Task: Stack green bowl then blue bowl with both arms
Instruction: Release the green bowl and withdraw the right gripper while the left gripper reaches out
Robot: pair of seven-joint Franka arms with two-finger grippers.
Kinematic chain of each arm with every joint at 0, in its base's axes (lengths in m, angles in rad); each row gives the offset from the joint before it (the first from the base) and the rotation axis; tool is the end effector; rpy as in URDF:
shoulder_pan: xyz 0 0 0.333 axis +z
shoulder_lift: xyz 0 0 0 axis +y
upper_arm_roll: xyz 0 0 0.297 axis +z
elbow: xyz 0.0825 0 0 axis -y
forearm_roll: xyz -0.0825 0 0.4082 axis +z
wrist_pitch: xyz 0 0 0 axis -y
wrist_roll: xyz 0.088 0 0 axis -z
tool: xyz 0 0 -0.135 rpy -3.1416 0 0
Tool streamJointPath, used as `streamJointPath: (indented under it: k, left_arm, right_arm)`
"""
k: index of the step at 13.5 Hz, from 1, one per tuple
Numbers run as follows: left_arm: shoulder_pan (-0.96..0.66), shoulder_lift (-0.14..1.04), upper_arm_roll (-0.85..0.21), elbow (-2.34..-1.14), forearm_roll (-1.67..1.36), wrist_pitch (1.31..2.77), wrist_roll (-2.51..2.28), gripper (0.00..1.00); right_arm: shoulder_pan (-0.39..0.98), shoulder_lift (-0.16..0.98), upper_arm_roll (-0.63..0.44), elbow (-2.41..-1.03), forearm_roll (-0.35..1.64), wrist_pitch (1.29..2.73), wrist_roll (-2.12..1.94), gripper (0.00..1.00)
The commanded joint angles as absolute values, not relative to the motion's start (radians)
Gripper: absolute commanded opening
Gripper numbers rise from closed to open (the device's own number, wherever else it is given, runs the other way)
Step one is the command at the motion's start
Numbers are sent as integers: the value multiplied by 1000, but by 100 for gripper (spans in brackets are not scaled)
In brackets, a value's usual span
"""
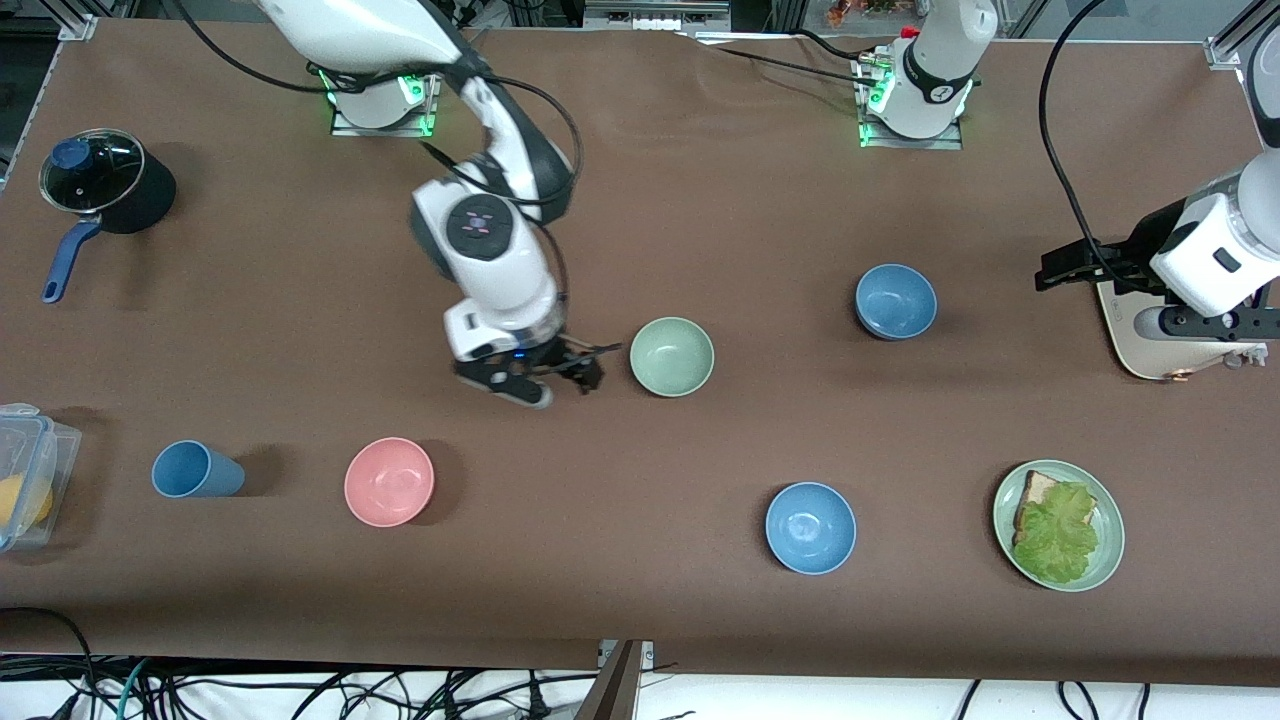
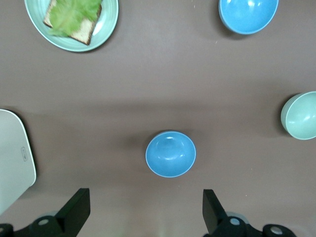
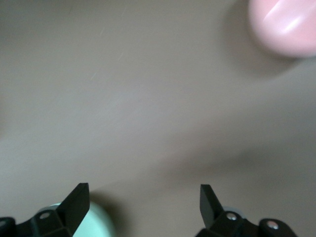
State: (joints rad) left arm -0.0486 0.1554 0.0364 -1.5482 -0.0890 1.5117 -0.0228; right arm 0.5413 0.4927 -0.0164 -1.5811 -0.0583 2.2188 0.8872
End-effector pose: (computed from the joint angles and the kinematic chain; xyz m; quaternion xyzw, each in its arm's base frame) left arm 0.6035 -0.0210 0.4926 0.9945 0.0070 -0.0964 0.0400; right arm 0.6216 0.3577 0.3104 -0.9836 0.1628 -0.0734 0.0255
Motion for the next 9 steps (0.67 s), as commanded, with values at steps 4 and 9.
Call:
streamJointPath:
  k: [4,9]
  left_arm:
    - [-72,196,35,-1692,-21,1561,-37,100]
    - [-22,167,41,-1931,-28,1808,-18,100]
  right_arm:
    - [359,283,-64,-1624,98,1933,424,99]
    - [285,175,-141,-1620,109,1738,170,99]
